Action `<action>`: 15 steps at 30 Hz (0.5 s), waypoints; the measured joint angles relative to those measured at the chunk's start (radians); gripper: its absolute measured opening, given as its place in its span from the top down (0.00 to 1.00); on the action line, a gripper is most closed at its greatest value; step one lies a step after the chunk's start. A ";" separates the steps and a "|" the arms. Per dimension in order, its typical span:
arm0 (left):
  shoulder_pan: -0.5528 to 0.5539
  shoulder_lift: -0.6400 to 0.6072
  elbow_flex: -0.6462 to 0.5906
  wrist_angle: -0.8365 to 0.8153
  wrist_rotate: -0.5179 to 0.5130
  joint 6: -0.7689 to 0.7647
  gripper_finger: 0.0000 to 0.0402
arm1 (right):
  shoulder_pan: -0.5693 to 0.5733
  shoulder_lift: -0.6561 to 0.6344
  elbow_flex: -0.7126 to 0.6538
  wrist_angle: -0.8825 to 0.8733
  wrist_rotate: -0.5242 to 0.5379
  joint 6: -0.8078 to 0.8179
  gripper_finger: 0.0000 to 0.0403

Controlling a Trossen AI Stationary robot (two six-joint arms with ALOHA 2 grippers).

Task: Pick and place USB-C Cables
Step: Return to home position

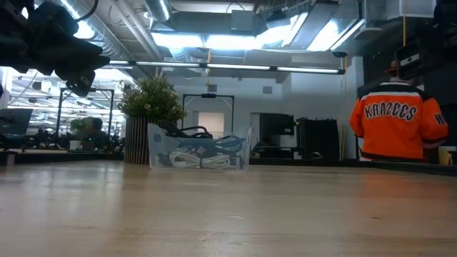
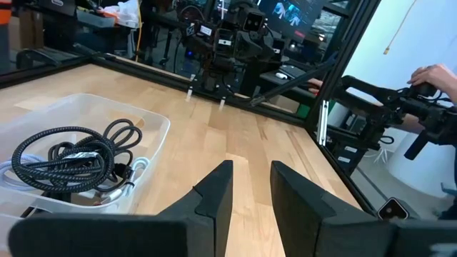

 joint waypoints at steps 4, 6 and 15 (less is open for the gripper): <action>0.000 0.000 0.000 0.000 0.000 0.000 0.78 | 0.000 0.000 0.000 -0.003 0.000 -0.001 0.64; 0.000 0.000 0.000 0.000 0.000 0.000 0.78 | 0.000 0.000 0.000 -0.004 0.000 0.000 0.64; 0.000 0.000 0.000 0.000 0.000 0.000 0.78 | 0.000 0.001 0.000 -0.035 -0.004 0.000 0.64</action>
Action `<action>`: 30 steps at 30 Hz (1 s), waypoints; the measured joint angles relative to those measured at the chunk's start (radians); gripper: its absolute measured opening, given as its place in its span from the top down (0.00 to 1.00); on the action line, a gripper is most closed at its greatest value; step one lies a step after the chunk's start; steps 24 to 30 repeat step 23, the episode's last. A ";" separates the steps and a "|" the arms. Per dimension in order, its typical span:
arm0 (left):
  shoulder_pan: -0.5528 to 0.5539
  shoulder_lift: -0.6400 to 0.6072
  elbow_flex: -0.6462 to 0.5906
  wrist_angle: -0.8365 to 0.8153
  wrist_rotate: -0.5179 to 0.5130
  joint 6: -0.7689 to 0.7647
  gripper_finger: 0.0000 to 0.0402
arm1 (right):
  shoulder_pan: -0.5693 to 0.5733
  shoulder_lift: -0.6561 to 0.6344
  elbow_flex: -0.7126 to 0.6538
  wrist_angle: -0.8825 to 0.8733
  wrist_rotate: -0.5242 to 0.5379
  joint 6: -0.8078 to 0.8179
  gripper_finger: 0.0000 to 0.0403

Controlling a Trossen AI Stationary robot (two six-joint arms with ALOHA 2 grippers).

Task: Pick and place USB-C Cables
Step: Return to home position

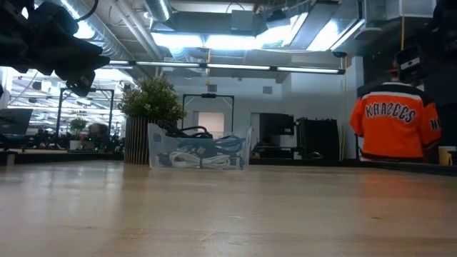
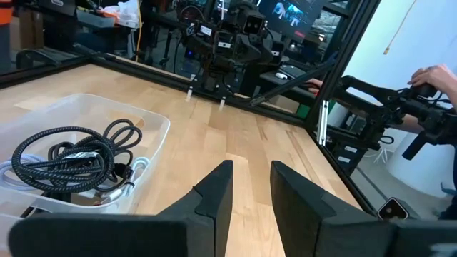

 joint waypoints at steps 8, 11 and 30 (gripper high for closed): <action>0.000 0.000 0.000 0.000 0.000 0.000 0.78 | -0.010 0.000 0.000 0.028 -0.004 0.001 0.64; 0.000 0.000 0.000 0.000 0.000 0.000 0.78 | -0.033 0.000 0.000 0.028 -0.004 0.000 0.64; 0.000 0.000 0.000 0.000 0.000 0.000 0.78 | -0.102 0.000 0.000 0.027 -0.003 -0.001 0.64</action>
